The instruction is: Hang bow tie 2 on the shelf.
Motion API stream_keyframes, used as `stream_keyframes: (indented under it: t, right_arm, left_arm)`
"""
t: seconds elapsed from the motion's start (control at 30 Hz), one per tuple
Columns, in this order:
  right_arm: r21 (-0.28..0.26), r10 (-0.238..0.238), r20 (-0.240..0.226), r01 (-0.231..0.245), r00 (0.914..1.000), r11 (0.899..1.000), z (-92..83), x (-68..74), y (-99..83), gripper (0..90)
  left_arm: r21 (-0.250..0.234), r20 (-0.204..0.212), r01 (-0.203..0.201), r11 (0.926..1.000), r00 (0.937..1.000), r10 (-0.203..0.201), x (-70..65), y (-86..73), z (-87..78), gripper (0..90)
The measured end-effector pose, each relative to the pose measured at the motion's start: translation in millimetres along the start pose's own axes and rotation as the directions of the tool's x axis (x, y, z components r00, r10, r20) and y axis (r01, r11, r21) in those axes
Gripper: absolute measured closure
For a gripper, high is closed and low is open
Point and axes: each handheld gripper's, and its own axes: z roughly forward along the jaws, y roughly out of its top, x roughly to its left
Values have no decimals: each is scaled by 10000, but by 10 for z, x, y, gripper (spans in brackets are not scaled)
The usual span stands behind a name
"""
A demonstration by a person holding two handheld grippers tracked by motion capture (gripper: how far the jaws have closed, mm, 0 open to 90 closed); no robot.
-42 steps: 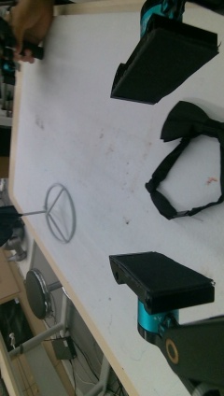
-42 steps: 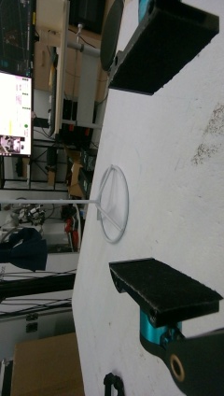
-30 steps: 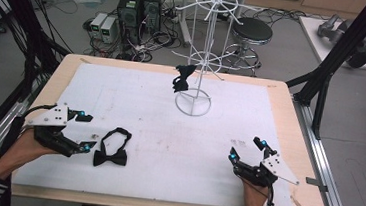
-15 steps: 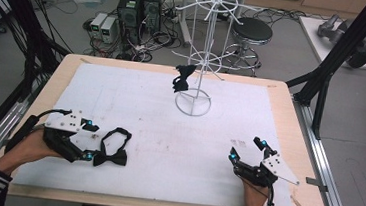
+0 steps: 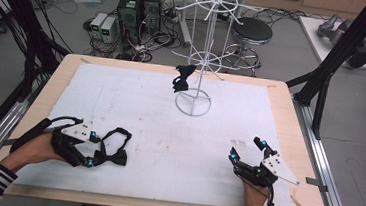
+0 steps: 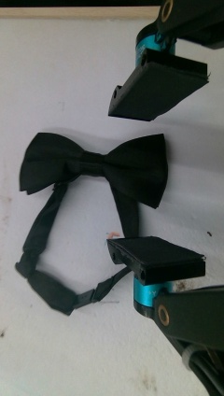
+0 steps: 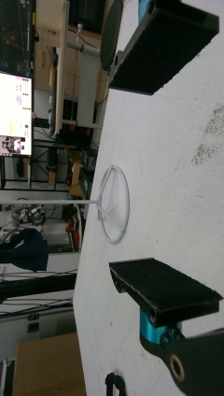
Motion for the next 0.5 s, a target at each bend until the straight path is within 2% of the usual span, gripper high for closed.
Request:
stream_keyframes:
  t: [0.03,0.17,0.23,0.33,0.5]
  right_arm:
    - [3,5,3,-5,10000,10000,0,-1,0,104]
    - [-1,9,-8,-9,10000,10000,0,0,0,104]
    - [1,3,-3,-3,10000,10000,0,0,0,104]
    - [3,-3,3,3,10000,10000,0,0,0,104]
    - [3,22,-2,-22,10000,10000,-1,1,0,104]
  left_arm:
    - [79,128,16,10000,9999,-17,2,2,6,329]
    - [410,224,-32,9992,9997,23,11,10,39,372]
    - [466,233,140,9988,9996,-151,20,4,59,386]
    - [712,303,195,9973,9993,-217,36,-2,86,414]
    - [986,132,162,9950,9998,-176,40,4,131,461]
